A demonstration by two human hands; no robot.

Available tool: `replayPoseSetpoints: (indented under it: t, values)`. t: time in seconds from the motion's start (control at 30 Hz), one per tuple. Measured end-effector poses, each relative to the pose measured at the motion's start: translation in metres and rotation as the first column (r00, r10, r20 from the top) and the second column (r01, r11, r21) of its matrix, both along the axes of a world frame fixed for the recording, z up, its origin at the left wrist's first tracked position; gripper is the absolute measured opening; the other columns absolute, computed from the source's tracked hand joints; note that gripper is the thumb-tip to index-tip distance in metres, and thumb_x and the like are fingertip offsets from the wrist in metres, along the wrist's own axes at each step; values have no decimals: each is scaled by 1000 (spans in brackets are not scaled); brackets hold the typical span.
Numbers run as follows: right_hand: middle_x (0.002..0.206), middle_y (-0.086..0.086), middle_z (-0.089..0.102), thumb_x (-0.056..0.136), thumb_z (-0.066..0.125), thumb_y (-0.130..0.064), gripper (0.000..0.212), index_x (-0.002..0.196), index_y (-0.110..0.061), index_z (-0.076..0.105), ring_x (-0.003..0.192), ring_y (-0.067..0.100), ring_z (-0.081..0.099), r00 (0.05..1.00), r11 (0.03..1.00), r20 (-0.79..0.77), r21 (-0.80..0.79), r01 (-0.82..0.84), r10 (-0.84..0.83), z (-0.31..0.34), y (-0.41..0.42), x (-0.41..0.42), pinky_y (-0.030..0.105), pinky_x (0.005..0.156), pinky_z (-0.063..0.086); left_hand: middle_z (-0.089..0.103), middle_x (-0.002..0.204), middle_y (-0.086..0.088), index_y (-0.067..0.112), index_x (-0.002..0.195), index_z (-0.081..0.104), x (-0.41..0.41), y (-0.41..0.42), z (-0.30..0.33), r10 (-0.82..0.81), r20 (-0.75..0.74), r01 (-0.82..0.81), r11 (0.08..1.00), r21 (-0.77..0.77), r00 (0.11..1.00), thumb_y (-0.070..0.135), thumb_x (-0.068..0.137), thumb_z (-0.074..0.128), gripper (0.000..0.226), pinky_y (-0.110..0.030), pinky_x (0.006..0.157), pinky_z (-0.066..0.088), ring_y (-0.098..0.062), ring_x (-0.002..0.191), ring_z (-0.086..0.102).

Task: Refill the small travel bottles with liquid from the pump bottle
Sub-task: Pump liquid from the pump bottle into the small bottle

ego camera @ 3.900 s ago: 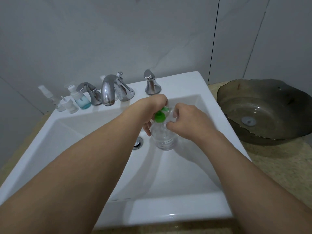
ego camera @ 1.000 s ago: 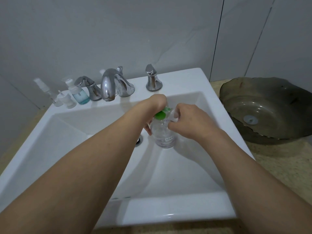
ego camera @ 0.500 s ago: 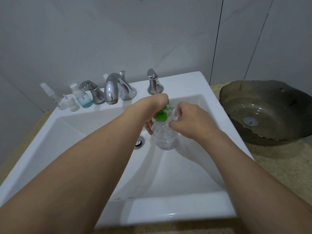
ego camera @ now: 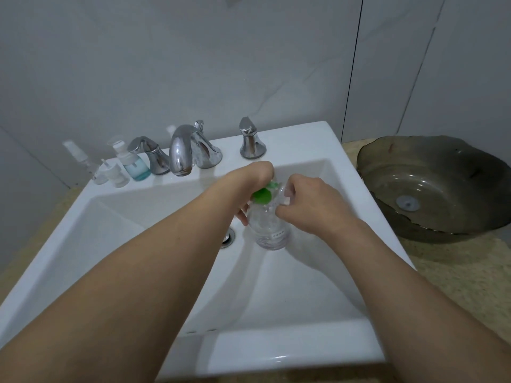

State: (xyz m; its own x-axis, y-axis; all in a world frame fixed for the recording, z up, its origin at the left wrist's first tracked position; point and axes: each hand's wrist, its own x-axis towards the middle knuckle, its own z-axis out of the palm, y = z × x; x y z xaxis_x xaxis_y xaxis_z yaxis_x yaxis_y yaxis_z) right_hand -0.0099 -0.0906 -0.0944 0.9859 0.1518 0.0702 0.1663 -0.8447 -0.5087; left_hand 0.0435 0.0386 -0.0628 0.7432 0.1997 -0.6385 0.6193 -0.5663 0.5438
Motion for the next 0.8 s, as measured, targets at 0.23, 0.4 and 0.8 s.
replayPoseSetpoints:
  t: [0.23,0.4,0.8]
  values:
    - [92,-3,61,77,63,-41,29,94,-24,48,83,21,56,997,1000,75,22,3,-5,0,0,1,33,69,44,60,105,-14,7,121,51,-1,2,14,-7,-10,7,1000,-29,1000,35,99,38,38,-65,82,55,-47,105,58]
    - [92,-4,61,76,64,-41,29,95,-24,50,83,21,58,999,999,37,51,-5,3,2,1,1,32,69,46,63,112,-17,4,118,57,1,0,9,-12,21,11,1000,19,1000,27,97,35,38,-62,77,58,-45,96,62]
    - [92,-2,61,75,64,-39,28,93,-20,53,83,24,57,1000,1000,-24,-1,-9,9,-3,0,2,31,65,42,64,116,-20,2,114,62,-4,-5,-3,16,71,-21,997,72,997,20,94,36,37,-59,85,58,-41,100,62]
